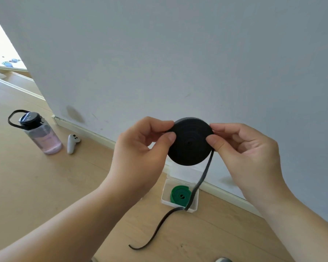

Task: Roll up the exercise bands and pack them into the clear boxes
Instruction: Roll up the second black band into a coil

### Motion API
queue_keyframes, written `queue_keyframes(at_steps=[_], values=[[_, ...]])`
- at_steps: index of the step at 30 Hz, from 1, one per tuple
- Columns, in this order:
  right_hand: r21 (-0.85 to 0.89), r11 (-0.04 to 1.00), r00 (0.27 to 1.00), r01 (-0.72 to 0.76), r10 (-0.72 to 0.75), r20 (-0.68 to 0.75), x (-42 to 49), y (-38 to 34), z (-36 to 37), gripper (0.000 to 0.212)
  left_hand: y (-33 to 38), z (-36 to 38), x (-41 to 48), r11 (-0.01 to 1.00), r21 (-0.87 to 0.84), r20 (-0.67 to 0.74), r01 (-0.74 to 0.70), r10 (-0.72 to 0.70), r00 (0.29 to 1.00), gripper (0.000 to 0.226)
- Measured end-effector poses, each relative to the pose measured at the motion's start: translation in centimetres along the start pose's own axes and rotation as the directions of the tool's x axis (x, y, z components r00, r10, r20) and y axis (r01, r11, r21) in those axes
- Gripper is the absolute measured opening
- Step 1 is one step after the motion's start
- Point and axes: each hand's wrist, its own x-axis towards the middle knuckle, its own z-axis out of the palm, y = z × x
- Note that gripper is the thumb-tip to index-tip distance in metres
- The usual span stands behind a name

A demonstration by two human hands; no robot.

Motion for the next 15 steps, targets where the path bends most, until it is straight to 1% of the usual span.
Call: queue_keyframes(at_steps=[2, 4, 5, 7, 9, 10, 11, 13, 14, 15], values=[[-0.068, 0.998, 1.0, 0.013, -0.013, 0.002, 0.0, 0.13, -0.15, 0.027, -0.12, 0.04, -0.02, 0.998, 0.037, 0.044, 0.051, -0.053, 0.998, 0.014], [-0.177, 0.983, 0.998, 0.053, -0.048, 0.035, -0.08, 0.3, -0.06, 0.031, -0.11, 0.23, -0.14, 0.989, 0.144, 0.104, 0.039, -0.054, 0.993, 0.007], [-0.221, 0.971, 0.995, 0.092, -0.082, 0.055, -0.1, 0.36, 0.02, 0.033, -0.05, 0.32, -0.2, 0.979, 0.206, 0.117, 0.003, -0.027, 0.993, 0.01], [-0.28, 0.936, 0.976, 0.212, -0.189, 0.11, -0.07, 0.45, 0.17, 0.034, -0.08, 0.36, -0.36, 0.952, 0.29, 0.161, -0.098, 0.053, 0.986, 0.023], [-0.314, 0.888, 0.94, 0.337, -0.296, 0.171, -0.15, 0.62, 0.33, 0.029, -0.01, 0.41, -0.52, 0.935, 0.302, 0.218, -0.189, 0.125, 0.968, 0.028], [-0.317, 0.878, 0.932, 0.358, -0.315, 0.178, -0.23, 0.67, 0.41, 0.028, -0.06, 0.43, -0.57, 0.932, 0.298, 0.23, -0.206, 0.14, 0.963, 0.028], [-0.305, 0.893, 0.942, 0.332, -0.296, 0.158, -0.24, 0.76, 0.42, 0.028, -0.1, 0.44, -0.57, 0.938, 0.285, 0.223, -0.199, 0.137, 0.965, 0.028], [-0.207, 0.965, 0.986, 0.159, -0.146, 0.077, -0.21, 0.53, 0.44, 0.026, 0.03, 0.48, -0.51, 0.958, 0.241, 0.17, -0.156, 0.116, 0.979, 0.027], [-0.146, 0.987, 0.997, 0.072, -0.066, 0.041, -0.17, 0.36, 0.45, 0.026, 0.19, 0.47, -0.48, 0.967, 0.216, 0.135, -0.136, 0.109, 0.985, 0.027], [-0.09, 0.996, 1.0, 0.013, -0.011, 0.022, -0.12, 0.29, 0.45, 0.027, 0.32, 0.44, -0.42, 0.974, 0.193, 0.099, -0.121, 0.103, 0.99, 0.027]])
